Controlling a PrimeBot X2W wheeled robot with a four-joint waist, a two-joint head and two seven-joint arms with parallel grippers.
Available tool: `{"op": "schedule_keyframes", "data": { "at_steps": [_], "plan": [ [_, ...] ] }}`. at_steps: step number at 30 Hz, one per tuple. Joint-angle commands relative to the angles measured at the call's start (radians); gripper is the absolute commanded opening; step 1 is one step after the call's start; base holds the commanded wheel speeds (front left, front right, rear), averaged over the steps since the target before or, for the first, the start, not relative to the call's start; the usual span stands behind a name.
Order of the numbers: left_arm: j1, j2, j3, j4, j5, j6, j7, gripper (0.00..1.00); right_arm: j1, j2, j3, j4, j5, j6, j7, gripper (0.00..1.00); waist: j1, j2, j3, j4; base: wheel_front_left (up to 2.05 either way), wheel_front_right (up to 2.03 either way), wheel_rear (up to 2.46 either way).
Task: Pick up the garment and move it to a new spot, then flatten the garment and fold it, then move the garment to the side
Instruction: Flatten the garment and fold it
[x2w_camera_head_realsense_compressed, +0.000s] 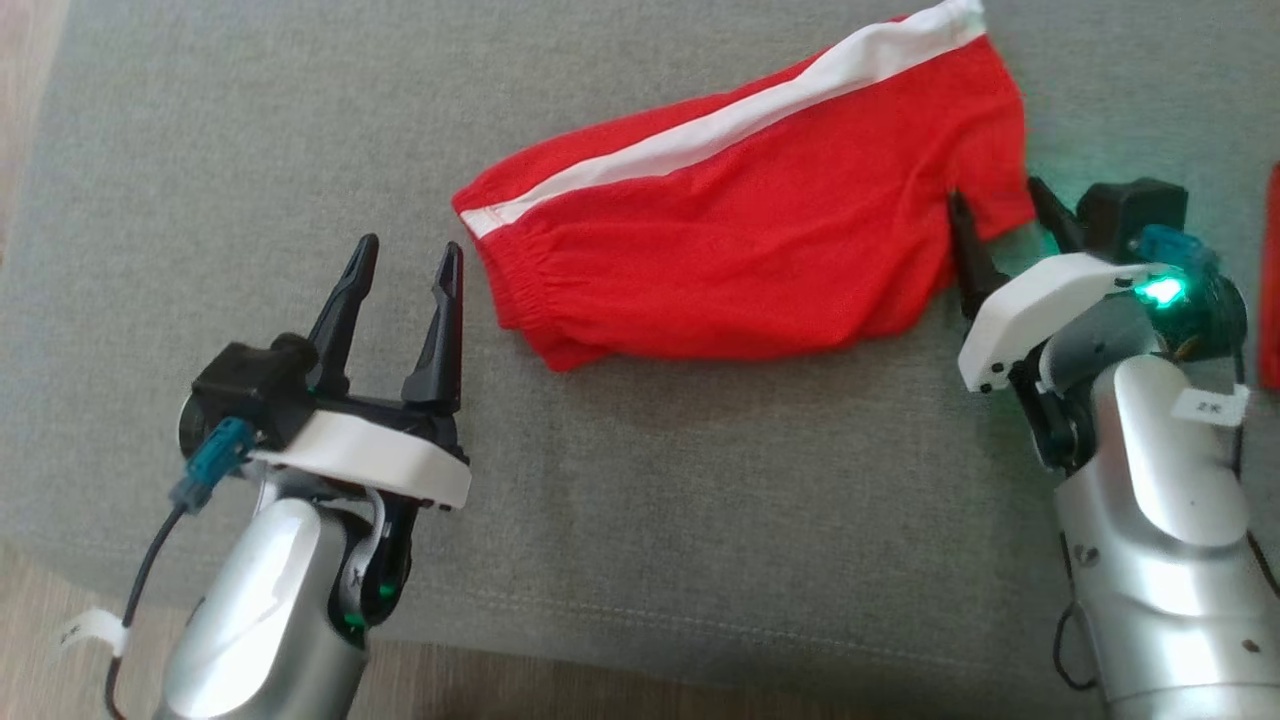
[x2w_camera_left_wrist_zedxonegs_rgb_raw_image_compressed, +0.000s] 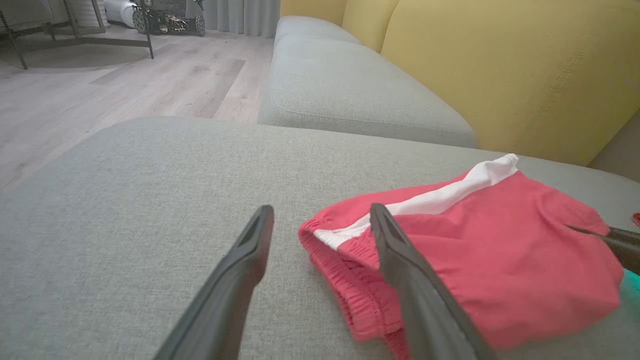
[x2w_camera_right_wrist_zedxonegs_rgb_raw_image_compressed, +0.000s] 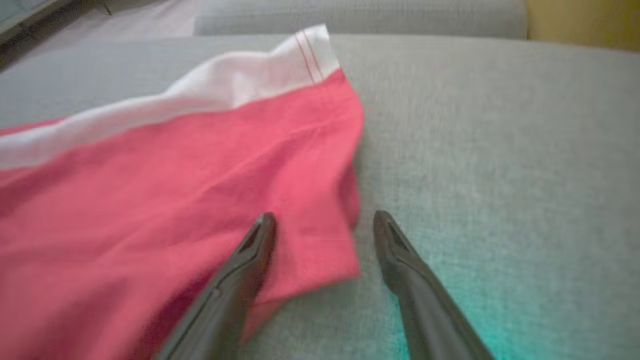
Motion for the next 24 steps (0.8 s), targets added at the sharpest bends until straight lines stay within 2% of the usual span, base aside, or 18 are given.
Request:
{"op": "schedule_keyframes", "data": {
  "at_steps": [1,7,8,9,10,17,24],
  "plan": [
    [-0.036,0.016,0.035,-0.025,0.013,-0.005,-0.012,1.0,-0.028,0.006,0.015,-0.018,-0.009,-0.001,0.005,1.0,0.0,0.0,0.013,0.011,0.0,0.0,0.0],
    [-0.039,-0.004,0.055,-0.02,0.028,-0.021,-0.012,1.0,-0.047,0.007,0.032,0.059,0.02,-0.001,0.06,1.0,0.0,0.0,0.02,0.012,0.0,0.0,0.0],
    [-0.038,-0.007,0.058,-0.019,0.031,-0.023,-0.012,1.0,-0.044,0.007,0.04,0.065,0.026,-0.001,0.065,0.76,0.0,0.0,0.019,0.01,0.0,0.0,0.0],
    [-0.036,-0.009,0.061,-0.017,0.034,-0.025,-0.012,1.0,-0.039,0.007,0.05,0.068,0.041,-0.001,0.066,0.16,0.0,0.0,0.018,0.009,0.0,0.0,0.0],
    [-0.035,-0.011,0.064,-0.016,0.037,-0.027,-0.012,1.0,-0.033,0.007,0.059,0.068,0.056,-0.001,0.063,0.0,0.0,0.0,0.016,0.007,0.0,0.0,0.0],
    [-0.014,-0.017,0.094,-0.015,0.053,-0.039,-0.012,1.0,0.047,0.007,0.059,0.027,0.131,-0.001,-0.029,0.0,0.0,0.0,-0.009,-0.015,0.0,0.0,0.0],
    [0.021,-0.01,0.115,-0.023,0.06,-0.037,-0.012,1.0,0.2,0.007,0.043,-0.066,0.211,-0.001,-0.099,0.0,0.0,0.0,-0.039,-0.048,0.0,0.0,0.0]
  ]
}}
